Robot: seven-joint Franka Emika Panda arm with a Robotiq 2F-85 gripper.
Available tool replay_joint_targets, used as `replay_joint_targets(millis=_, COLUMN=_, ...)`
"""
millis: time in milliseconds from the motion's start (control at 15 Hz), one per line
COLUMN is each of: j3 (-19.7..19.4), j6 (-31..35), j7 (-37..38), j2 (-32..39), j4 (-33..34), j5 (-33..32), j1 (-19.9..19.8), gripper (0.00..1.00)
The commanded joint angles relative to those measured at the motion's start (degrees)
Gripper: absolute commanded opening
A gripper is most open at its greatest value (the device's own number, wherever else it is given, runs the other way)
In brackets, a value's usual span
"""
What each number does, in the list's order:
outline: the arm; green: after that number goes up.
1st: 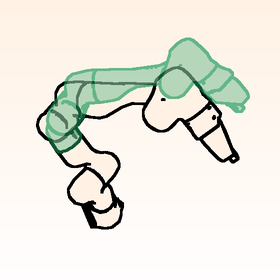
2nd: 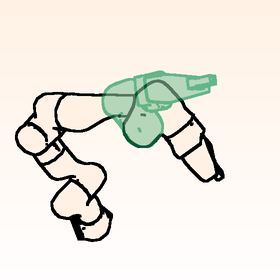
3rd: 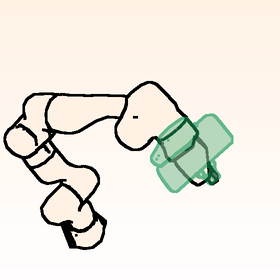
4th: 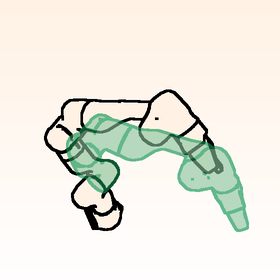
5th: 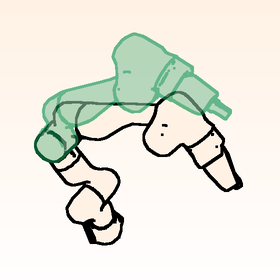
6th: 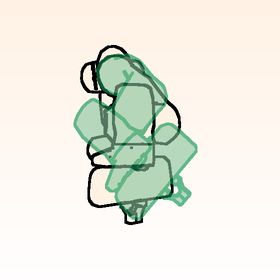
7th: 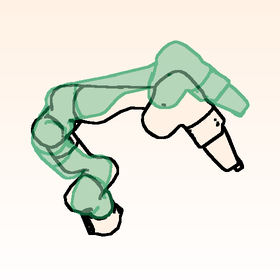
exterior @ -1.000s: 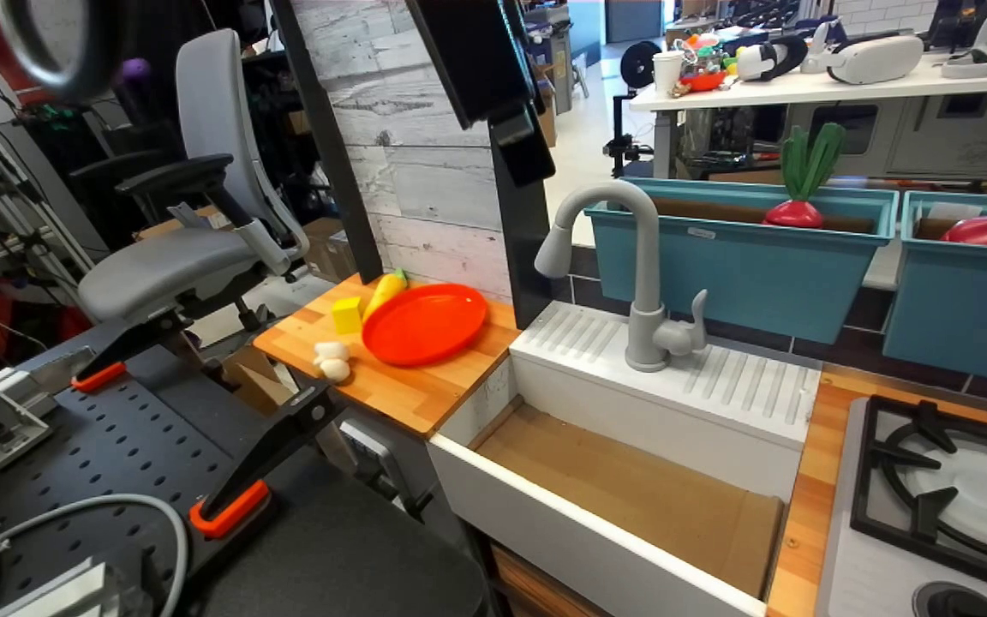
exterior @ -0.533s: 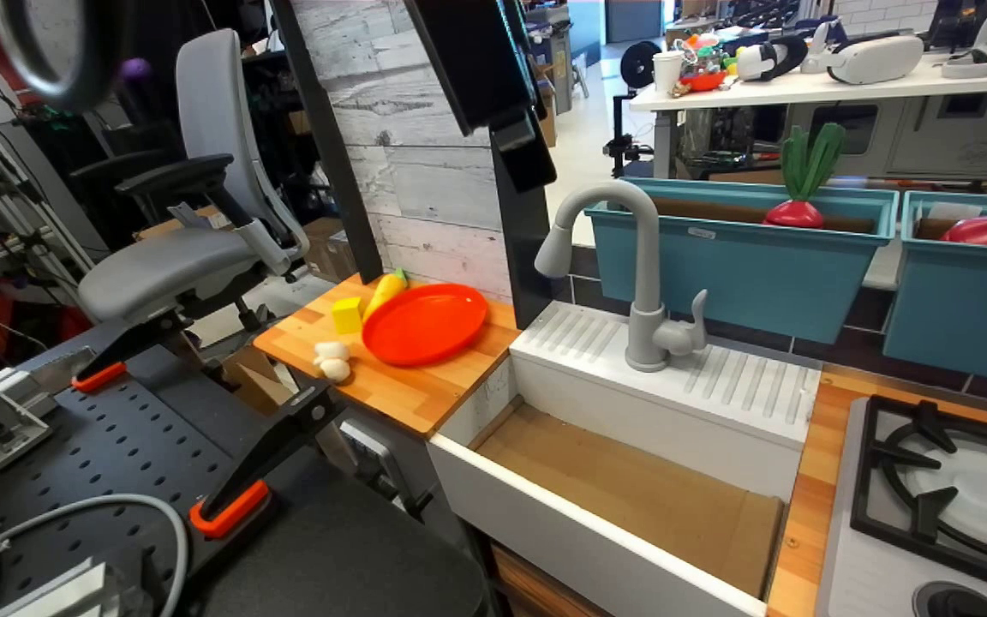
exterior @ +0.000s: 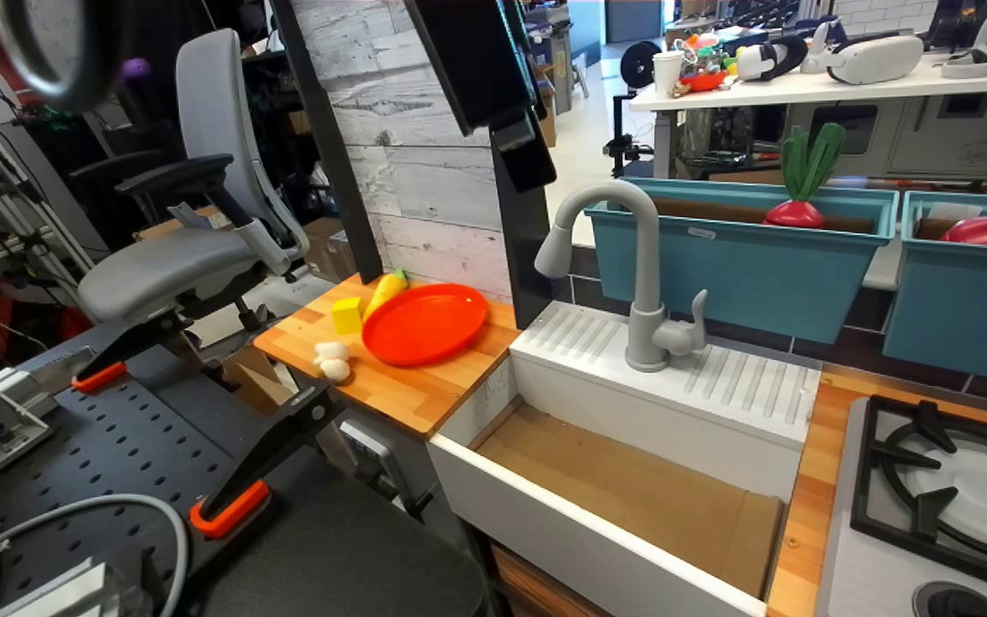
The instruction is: Center the faucet
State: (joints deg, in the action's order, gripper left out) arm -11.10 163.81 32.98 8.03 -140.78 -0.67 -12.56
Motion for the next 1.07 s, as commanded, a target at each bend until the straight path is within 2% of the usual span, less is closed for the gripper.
replay_joint_targets(millis=0, j3=-1.76, j6=0.06, j7=-0.89, j2=0.13, j4=0.06, j5=1.04, j1=1.83, gripper=1.00)
replay_joint_targets(millis=267, j3=-1.03, j6=0.80, j7=0.72, j2=3.43, j4=1.59, j5=3.72, j1=2.94, gripper=1.00)
replay_joint_targets(millis=533, j3=-0.16, j6=1.12, j7=3.02, j2=7.30, j4=3.83, j5=6.91, j1=5.66, gripper=1.00)
replay_joint_targets(millis=1000, j3=0.54, j6=0.12, j7=7.21, j2=16.47, j4=14.59, j5=11.78, j1=9.84, gripper=1.00)
